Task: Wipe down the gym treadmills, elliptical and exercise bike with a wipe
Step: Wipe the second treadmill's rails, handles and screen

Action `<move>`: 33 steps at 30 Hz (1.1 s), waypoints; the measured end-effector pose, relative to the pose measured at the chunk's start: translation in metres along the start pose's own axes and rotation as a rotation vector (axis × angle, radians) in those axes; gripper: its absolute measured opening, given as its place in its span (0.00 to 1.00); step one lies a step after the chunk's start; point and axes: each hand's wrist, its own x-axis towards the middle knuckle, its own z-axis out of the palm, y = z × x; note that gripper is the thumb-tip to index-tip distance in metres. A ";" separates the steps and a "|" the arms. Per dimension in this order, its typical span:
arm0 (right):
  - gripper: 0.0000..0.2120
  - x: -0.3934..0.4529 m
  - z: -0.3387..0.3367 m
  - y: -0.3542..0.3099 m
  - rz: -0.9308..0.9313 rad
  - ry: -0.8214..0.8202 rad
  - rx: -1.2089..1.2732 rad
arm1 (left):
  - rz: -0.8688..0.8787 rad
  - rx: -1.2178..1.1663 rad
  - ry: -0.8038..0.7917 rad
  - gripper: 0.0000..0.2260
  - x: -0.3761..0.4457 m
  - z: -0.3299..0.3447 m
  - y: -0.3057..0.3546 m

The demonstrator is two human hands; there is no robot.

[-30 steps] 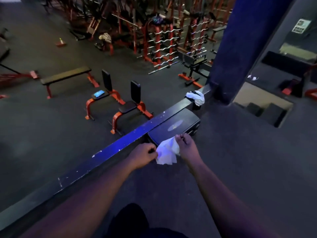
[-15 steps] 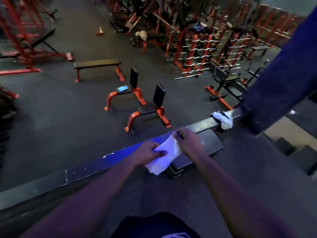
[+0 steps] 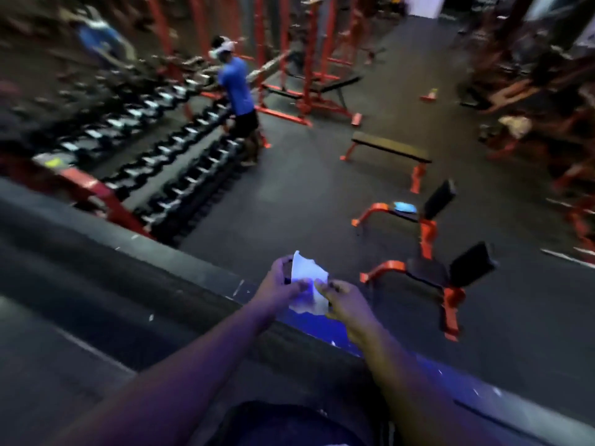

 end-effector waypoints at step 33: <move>0.27 0.191 0.555 -0.235 -0.616 -1.051 -0.507 | 0.197 -0.014 0.997 0.06 -0.031 -0.511 0.074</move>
